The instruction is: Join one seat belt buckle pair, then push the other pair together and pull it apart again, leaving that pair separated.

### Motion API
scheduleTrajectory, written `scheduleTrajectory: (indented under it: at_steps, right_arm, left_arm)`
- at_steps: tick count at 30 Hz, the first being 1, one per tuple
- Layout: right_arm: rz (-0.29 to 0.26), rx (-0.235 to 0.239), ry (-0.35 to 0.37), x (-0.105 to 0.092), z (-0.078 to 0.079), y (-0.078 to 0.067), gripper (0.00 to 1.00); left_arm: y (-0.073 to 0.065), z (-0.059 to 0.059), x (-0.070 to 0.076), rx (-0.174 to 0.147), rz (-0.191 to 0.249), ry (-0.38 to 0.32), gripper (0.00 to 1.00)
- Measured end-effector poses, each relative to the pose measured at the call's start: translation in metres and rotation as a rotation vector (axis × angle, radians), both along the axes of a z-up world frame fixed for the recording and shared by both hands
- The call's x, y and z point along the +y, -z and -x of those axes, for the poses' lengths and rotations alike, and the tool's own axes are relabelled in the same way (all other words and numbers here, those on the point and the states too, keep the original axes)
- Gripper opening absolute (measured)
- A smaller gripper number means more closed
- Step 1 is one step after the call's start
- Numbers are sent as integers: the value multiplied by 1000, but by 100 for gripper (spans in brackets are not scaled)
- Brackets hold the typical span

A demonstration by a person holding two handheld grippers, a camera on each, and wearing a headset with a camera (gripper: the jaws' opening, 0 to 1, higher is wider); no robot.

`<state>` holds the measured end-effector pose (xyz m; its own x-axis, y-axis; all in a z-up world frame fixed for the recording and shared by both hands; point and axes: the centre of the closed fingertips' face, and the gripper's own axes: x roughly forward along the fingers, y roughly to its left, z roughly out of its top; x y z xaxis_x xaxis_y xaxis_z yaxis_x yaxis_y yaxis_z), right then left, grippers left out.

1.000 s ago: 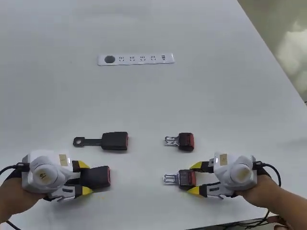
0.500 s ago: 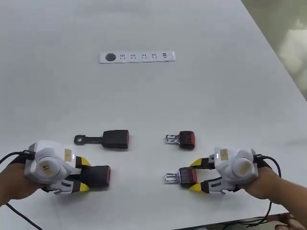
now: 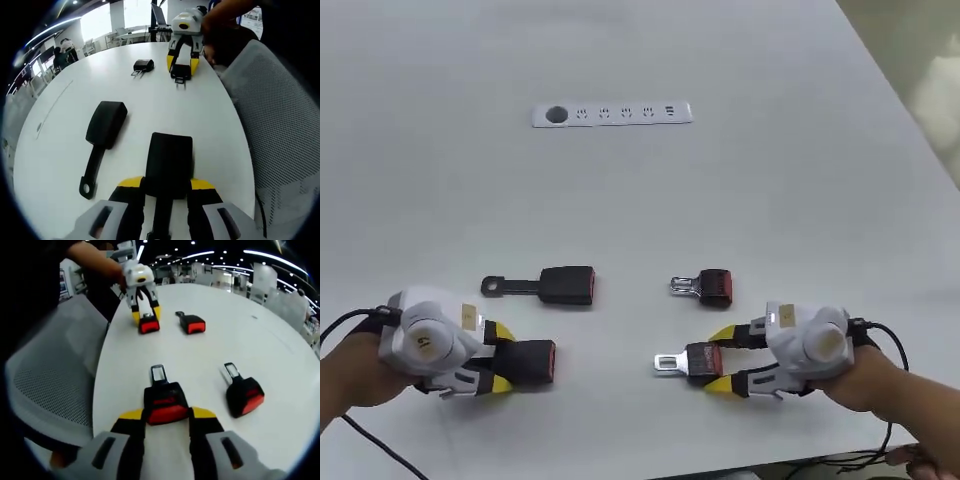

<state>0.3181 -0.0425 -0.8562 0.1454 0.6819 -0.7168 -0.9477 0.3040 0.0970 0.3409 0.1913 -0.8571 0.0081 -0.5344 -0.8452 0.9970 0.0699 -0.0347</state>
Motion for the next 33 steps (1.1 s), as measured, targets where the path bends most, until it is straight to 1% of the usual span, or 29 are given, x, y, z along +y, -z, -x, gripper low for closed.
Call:
scheduleTrajectory:
  at_steps: [3, 9, 14, 25, 33]
  right_arm:
    - [-20, 4, 18, 6, -2, 0, 34]
    - [-27, -6, 21, 16, -6, 0, 34]
    - [-23, -26, 8, 28, -7, 1, 34]
    - [-30, -33, -9, 50, -7, 1, 34]
    - [-40, -41, -21, 74, -6, 0, 34]
  left_arm:
    - [0, 0, 1, 3, 2, -6, 33]
    - [0, 0, 1, 3, -1, -7, 33]
    - [1, -1, 1, 3, -4, -9, 33]
    - [0, 0, 0, 3, -9, -12, 33]
    - [0, 2, -1, 3, -16, -14, 33]
